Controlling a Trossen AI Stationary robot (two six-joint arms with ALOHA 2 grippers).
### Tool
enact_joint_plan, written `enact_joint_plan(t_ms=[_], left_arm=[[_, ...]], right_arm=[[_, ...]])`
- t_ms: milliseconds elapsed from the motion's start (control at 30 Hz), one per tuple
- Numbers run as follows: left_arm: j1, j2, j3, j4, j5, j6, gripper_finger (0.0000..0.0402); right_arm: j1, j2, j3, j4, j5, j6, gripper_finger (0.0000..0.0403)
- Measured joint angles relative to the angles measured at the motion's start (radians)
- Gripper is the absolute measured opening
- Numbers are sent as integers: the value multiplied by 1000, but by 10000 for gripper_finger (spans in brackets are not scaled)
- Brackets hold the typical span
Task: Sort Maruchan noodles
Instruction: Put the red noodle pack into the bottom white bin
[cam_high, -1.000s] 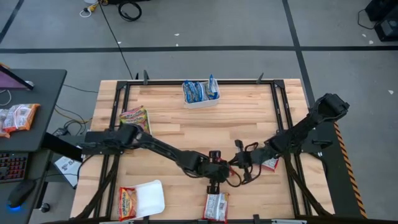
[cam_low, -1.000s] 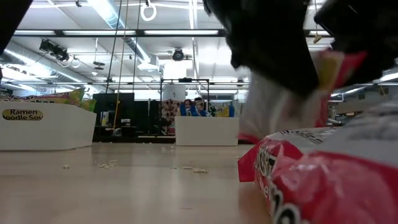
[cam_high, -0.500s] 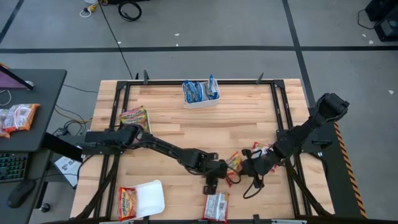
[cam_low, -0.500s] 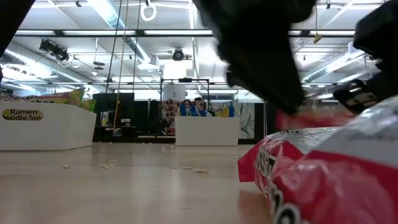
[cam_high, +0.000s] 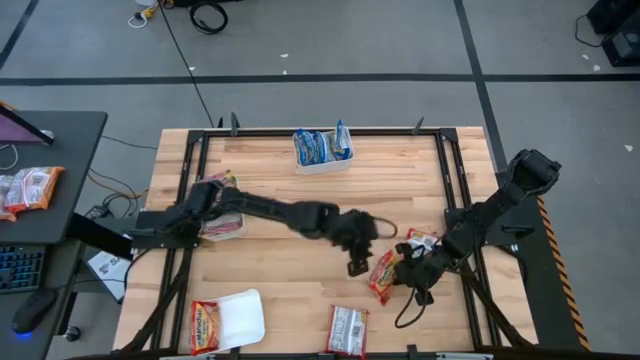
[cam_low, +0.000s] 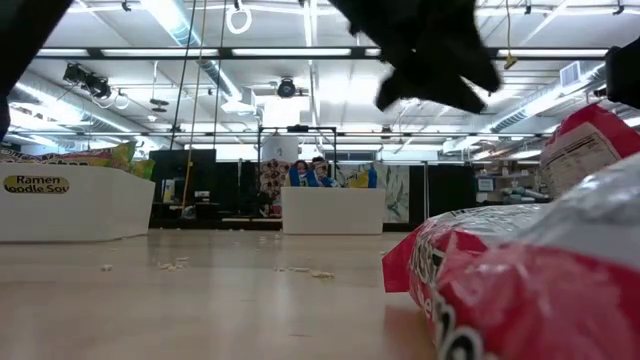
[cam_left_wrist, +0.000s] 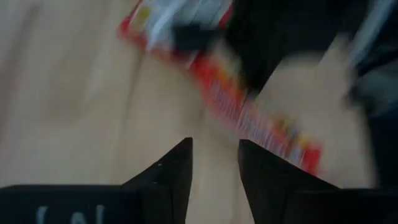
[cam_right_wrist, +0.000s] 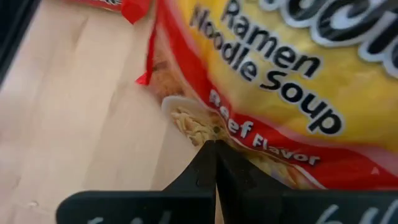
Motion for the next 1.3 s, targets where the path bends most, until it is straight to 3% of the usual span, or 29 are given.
enact_joint_plan(t_ms=[100,200,400,600,900,1067,1300], left_arm=[[42,51,-1,140,144,-59,155],[58,88,-2,165,219,-129,182],[36,140,-3,129,225,-265,235],[23,142,-3,210,230,-434,272],[23,181,-2,190,138,-705,293],[21,202,-1,238,165,-718,293],[9,203,-2,319,169,-615,293]], right_arm=[[3,0,0,-15,29,1,5],[7,0,0,-29,63,1,5],[12,0,0,-35,101,-35,5],[11,1,0,-36,117,-51,5],[11,1,-1,-34,121,-47,5],[11,1,-2,-34,120,-50,5],[-2,1,-2,-31,169,-51,5]])
